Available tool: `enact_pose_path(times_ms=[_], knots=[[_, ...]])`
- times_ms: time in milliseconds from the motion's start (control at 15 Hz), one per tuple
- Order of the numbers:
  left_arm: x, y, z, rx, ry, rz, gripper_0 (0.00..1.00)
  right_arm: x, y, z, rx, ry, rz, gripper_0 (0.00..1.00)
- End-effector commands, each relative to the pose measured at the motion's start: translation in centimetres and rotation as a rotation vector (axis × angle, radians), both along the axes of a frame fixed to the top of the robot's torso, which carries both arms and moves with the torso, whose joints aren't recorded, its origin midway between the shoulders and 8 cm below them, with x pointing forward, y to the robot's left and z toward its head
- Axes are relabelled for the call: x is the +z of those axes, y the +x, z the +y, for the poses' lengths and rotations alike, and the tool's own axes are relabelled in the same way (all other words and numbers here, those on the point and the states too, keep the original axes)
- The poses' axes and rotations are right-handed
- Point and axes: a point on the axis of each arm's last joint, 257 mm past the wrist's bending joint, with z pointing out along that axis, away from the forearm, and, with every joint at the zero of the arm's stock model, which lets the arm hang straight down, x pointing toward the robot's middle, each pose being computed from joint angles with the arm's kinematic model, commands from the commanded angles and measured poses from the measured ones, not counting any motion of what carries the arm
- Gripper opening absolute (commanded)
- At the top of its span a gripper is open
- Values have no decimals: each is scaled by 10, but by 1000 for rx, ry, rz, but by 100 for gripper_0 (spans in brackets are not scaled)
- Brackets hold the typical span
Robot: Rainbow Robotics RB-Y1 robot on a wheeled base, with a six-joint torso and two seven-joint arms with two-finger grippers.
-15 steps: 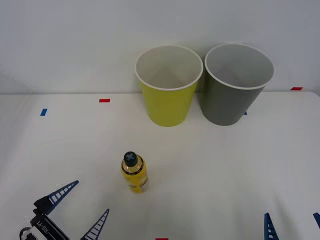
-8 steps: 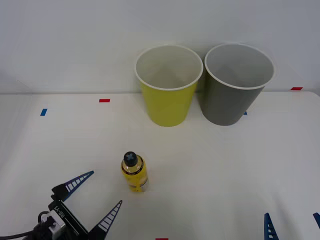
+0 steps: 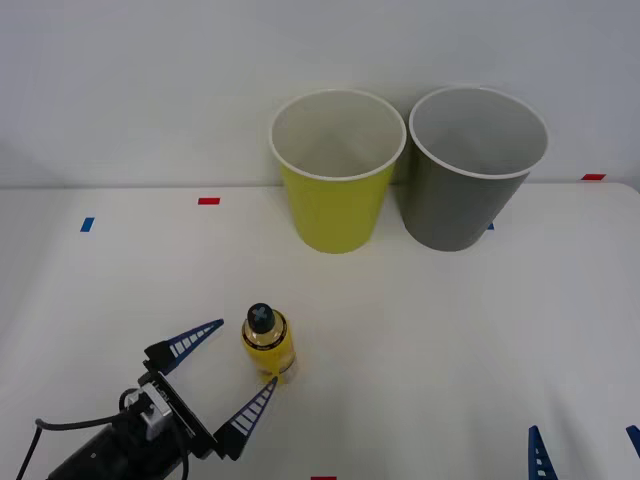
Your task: Put cans in the gray bin and PET bottles in the light green bin.
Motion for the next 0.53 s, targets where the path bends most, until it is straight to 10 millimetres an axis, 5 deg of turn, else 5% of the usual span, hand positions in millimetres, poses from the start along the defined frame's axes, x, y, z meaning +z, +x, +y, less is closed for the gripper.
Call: enact_pose_path(times_ms=[67,533], knots=[[1,3,-13,-29,-6,11,100,0,0,0,0,0,0,100],[10,18,-37,-42,-23,1,100,0,0,0,0,0,0,100]])
